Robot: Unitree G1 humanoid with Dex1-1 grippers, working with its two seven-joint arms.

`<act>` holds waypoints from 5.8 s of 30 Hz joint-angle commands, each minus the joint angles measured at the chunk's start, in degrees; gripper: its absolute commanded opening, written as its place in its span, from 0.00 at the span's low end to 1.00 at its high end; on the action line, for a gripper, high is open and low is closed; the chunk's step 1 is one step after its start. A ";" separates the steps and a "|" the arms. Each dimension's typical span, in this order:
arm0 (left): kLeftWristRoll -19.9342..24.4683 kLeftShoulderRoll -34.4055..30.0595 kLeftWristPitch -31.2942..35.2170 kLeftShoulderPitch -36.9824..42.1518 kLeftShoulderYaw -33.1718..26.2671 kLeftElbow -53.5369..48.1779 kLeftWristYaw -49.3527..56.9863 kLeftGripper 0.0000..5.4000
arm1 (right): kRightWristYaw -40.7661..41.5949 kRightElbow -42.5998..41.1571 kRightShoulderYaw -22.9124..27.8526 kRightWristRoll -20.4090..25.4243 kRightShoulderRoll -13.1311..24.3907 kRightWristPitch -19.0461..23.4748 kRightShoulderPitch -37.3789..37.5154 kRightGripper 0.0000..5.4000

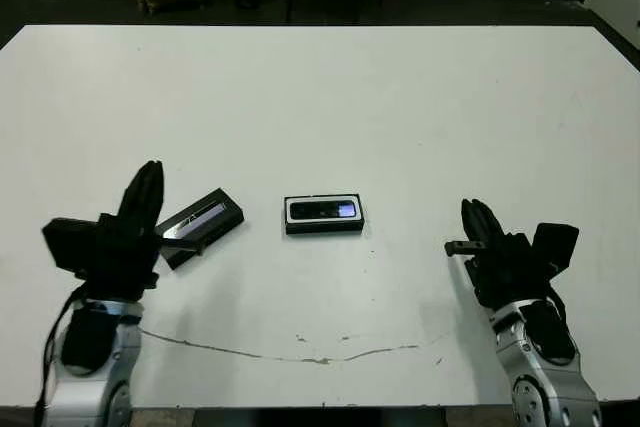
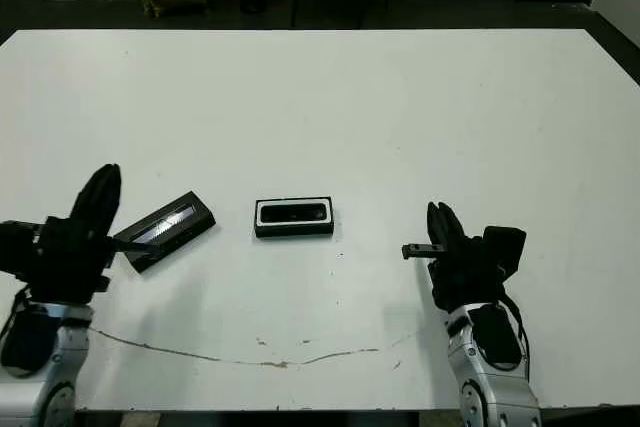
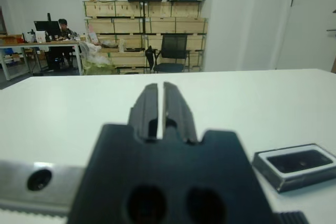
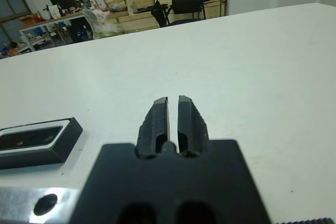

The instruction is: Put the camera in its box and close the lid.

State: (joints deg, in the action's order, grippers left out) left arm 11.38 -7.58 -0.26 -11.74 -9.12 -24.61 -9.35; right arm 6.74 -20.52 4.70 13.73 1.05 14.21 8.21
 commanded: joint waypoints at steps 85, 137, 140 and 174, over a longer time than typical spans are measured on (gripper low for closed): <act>8.72 -26.31 4.88 4.09 -0.02 22.03 -39.05 1.00 | 3.43 -0.90 -1.04 2.82 5.36 8.00 0.50 0.00; 6.34 -25.68 -0.97 15.15 4.42 47.07 -48.79 1.00 | 3.34 -2.29 -0.95 4.33 5.42 9.99 1.23 0.00; 7.65 -25.42 0.53 15.39 4.29 47.91 -49.50 1.00 | 3.67 -2.32 -0.72 4.97 5.33 10.07 1.21 0.00; 5.37 -32.02 5.89 22.49 9.80 44.42 -59.60 0.48 | 2.74 -2.01 -0.36 4.47 5.25 10.53 1.11 0.00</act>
State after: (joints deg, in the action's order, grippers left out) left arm 18.03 -38.36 5.58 11.29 0.70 20.75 -69.34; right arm 9.74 -23.09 4.22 18.53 6.05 24.49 8.87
